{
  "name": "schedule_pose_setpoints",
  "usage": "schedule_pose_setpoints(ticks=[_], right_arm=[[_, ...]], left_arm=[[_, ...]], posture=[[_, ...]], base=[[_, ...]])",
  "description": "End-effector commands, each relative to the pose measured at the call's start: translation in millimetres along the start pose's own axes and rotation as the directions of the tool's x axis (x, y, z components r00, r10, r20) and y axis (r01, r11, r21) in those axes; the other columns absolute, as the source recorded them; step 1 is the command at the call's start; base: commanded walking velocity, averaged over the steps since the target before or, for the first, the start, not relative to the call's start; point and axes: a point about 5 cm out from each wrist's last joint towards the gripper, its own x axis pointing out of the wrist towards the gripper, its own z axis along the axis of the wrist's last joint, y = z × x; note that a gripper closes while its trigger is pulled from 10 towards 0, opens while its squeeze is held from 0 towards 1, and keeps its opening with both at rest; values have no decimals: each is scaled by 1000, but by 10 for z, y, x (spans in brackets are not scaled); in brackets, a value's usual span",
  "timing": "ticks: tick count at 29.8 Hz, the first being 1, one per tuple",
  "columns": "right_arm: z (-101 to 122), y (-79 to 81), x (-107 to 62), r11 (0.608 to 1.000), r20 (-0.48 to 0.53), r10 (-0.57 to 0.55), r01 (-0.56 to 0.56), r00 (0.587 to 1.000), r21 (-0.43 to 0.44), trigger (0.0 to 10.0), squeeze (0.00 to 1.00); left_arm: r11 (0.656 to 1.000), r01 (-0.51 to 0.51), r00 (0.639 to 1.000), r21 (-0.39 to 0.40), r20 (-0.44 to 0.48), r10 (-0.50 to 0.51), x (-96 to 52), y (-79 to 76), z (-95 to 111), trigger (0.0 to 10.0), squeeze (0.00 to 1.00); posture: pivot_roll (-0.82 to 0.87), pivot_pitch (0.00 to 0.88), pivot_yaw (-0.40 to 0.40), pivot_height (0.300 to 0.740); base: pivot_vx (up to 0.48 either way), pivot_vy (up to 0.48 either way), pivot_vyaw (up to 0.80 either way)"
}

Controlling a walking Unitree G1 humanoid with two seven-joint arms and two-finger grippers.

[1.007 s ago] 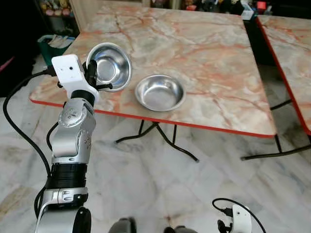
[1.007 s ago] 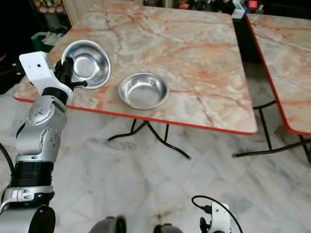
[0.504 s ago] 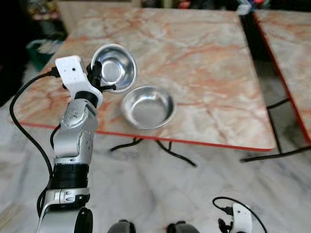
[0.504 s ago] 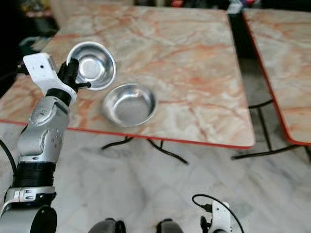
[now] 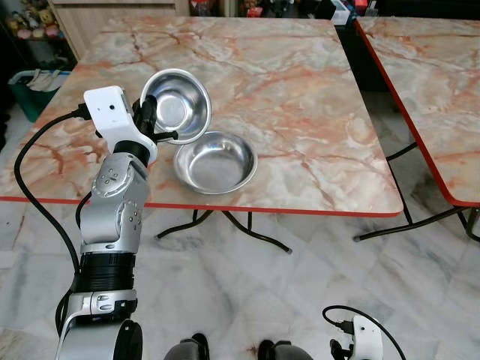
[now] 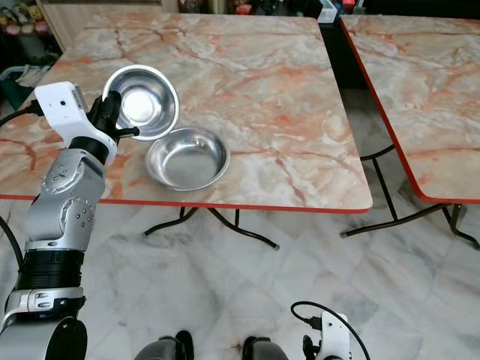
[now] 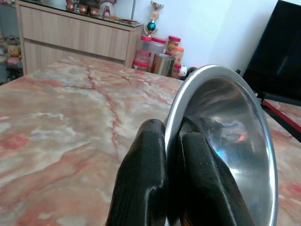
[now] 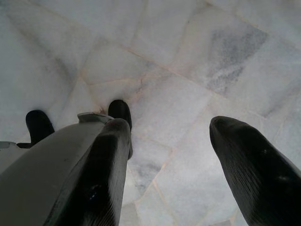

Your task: Setting the table

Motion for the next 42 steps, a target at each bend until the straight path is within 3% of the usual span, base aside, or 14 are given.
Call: schedule_pose_setpoints(ticks=[1,6,18,23,42], right_arm=[[-88,-11,-15,1000,-29,-3,3,1000,6,10000,0],[-87,-10,-15,1000,-29,2,-2,1000,3,10000,0],[-81,-12,-15,1000,-25,2,-2,1000,0,10000,0],[-79,-12,-14,1000,-26,5,-5,1000,0,10000,0],[-86,-6,-15,1000,-31,9,-9,999,1,10000,0]], left_arm=[[1000,20,1000,-15,16,-20,-11,-24,46,10000,0],[999,27,1000,-33,-10,-28,-18,-43,8,10000,0],[959,-90,983,-270,-177,42,-134,45,-178,10000,0],[947,-93,959,-306,-285,2,-156,-41,-297,10000,0],[947,-52,921,-317,-381,-77,-141,-249,-391,10000,0]], posture=[[11,204,-21,740],[10,204,-19,740],[16,207,-20,740],[15,204,-20,740],[12,206,-17,740]], base=[[0,0,-638],[0,0,-689],[0,0,0],[0,0,0],[0,0,0]])
